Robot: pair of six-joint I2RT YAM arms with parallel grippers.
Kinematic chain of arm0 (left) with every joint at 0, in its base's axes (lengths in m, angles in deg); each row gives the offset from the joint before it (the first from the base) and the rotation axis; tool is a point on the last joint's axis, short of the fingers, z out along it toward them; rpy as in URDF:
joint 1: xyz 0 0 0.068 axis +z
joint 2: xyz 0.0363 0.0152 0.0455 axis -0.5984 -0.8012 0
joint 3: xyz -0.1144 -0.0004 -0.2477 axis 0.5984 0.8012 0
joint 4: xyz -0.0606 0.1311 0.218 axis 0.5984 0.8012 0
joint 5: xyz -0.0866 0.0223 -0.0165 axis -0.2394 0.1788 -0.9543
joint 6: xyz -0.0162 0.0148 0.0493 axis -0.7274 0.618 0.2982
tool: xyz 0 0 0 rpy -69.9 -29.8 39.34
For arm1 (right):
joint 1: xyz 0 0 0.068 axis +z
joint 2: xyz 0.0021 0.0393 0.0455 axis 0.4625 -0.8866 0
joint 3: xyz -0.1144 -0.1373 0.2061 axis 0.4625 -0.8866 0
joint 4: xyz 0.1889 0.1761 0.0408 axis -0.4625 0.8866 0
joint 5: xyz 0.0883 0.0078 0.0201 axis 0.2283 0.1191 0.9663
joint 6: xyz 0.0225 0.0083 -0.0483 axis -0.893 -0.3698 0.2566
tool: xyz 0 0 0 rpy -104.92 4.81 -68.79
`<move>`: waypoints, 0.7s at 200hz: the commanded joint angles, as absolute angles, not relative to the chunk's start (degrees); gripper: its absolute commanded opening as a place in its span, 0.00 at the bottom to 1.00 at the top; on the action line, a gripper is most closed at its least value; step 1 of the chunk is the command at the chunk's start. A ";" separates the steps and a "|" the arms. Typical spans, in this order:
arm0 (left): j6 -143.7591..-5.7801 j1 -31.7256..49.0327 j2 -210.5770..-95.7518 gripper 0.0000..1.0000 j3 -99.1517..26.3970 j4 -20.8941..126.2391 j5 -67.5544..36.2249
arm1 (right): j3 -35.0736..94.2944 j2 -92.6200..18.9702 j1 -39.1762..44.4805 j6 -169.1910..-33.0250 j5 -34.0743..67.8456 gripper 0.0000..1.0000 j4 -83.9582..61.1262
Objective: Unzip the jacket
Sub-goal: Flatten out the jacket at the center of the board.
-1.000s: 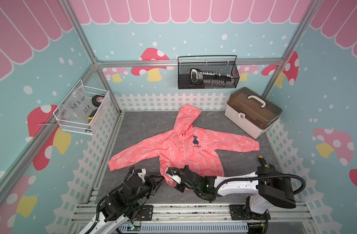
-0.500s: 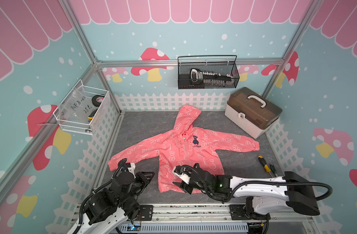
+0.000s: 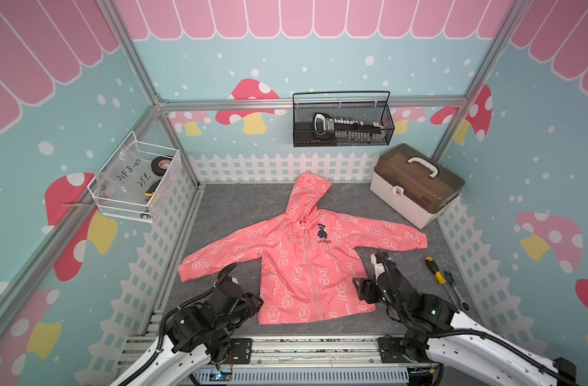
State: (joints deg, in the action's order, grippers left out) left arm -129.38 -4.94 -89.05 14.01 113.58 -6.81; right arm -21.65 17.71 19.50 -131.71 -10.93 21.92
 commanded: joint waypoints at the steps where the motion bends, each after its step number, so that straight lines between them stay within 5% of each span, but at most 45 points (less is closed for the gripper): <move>1: -131.64 -4.84 -88.61 0.58 16.63 110.77 -8.67 | -23.90 15.77 13.83 -137.80 -1.72 0.79 27.43; 67: -132.17 -4.89 -95.63 0.56 23.87 96.60 -8.14 | -26.22 9.80 8.68 -138.58 3.72 0.71 24.28; 103: -131.26 -4.82 -101.22 0.51 25.33 90.45 -8.45 | -29.61 12.09 8.36 -140.67 4.89 0.37 22.39; 128: -129.67 -4.82 -103.32 0.18 23.78 91.30 -9.41 | -30.57 12.39 8.31 -141.20 5.31 0.01 22.52; 140: -129.30 -4.94 -102.57 0.00 21.79 94.89 -9.55 | -30.08 12.56 8.26 -141.20 5.51 0.00 23.35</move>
